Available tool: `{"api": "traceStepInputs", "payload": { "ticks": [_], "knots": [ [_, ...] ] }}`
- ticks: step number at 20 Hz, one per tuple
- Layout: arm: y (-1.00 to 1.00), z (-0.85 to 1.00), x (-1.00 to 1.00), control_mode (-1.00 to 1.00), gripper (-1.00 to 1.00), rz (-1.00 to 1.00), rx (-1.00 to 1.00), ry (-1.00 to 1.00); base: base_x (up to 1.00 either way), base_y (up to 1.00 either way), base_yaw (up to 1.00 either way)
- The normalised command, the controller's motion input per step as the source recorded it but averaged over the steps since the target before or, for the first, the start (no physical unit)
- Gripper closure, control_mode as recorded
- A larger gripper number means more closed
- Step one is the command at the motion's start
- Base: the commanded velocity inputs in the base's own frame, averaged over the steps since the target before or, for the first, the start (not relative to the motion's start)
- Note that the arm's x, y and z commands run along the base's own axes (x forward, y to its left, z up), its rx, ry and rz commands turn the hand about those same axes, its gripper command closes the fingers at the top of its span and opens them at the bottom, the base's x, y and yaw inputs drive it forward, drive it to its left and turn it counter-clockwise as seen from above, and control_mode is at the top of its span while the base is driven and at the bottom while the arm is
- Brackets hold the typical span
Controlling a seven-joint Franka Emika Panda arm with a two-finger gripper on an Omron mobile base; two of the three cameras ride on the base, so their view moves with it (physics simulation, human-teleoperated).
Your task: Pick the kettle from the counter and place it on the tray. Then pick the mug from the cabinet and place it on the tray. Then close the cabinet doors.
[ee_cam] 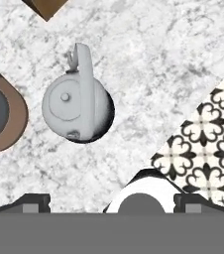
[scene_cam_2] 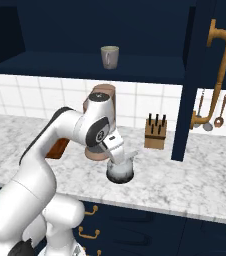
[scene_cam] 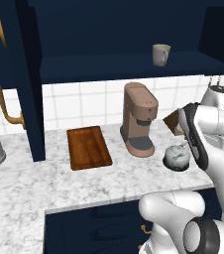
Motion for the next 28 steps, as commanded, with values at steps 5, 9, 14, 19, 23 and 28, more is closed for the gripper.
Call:
{"api": "traceStepInputs", "payload": {
  "ticks": [5,9,14,19,23,28],
  "knots": [
    [-0.17,-0.38,0.49,-1.00,-1.00,-0.04,0.02,0.14,0.00,0.00,0.00],
    [-0.01,-0.31,0.58,-1.00,-1.00,0.00,0.00,0.10,0.00,0.00,0.00],
    [-0.06,-0.23,0.33,-1.00,-1.00,0.00,0.00,0.01,0.00,0.00,0.00],
    [-0.16,-0.34,0.27,-1.00,-1.00,0.00,0.01,0.02,0.00,0.00,0.00],
    [-0.11,-0.30,0.26,-1.00,-1.00,0.00,0.03,0.01,0.00,0.00,0.00],
    [-0.08,-0.31,0.05,-1.00,-1.00,0.00,0.00,0.01,0.00,0.00,0.00]
  ]
}}
